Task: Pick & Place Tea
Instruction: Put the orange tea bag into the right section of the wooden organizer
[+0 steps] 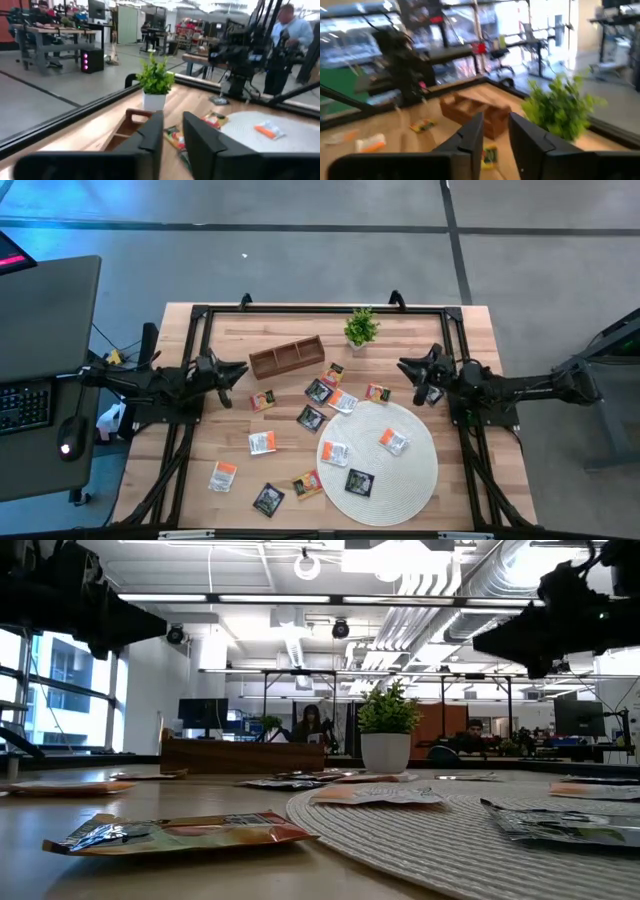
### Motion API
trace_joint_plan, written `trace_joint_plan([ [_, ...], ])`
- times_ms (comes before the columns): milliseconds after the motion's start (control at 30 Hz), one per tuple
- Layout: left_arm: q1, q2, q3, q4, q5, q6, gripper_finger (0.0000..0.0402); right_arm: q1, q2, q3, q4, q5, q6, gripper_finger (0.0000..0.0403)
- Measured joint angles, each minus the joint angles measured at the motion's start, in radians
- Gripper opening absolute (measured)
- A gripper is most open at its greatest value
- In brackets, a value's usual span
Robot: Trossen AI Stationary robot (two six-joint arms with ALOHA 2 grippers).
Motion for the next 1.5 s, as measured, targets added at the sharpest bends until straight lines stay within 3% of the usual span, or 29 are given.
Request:
trace_joint_plan([
  [133, 0.000, 0.000, 0.000, 0.040, -0.075, -0.064, 0.0139, 0.000, 0.102, 0.035, -0.001, 0.015, 0.089, 0.0138],
  [233, 0.000, 0.001, 0.000, 0.048, -0.099, -0.095, 0.0150, 0.000, 0.191, 0.086, -0.015, 0.053, 0.189, 0.0158],
  [400, 0.000, 0.047, 0.000, 0.046, -0.080, -0.206, 0.0152, 0.001, 0.356, 0.209, -0.303, 0.033, 0.402, 0.0169],
  [500, 0.000, 0.091, 0.000, 0.071, -0.098, -0.210, 0.0152, 0.000, 0.478, 0.259, -0.473, -0.032, 0.562, 0.0169],
  [600, 0.000, 0.134, 0.000, 0.125, -0.112, -0.211, 0.0152, 0.000, 0.599, 0.296, -0.533, -0.094, 0.662, 0.0170],
  [933, 0.000, 0.161, 0.028, 0.195, -0.098, -0.211, 0.0152, 0.000, 0.892, 0.300, -0.437, -0.103, 0.787, 0.0170],
  [1300, -0.001, 0.161, 0.035, 0.194, -0.099, -0.204, 0.0152, 0.000, 0.931, 0.298, -0.337, -0.117, 0.789, 0.0168],
  [1500, 0.000, 0.161, 0.035, 0.195, -0.099, -0.212, 0.0152, 0.000, 0.968, 0.296, -0.270, -0.136, 0.780, 0.0120],
])
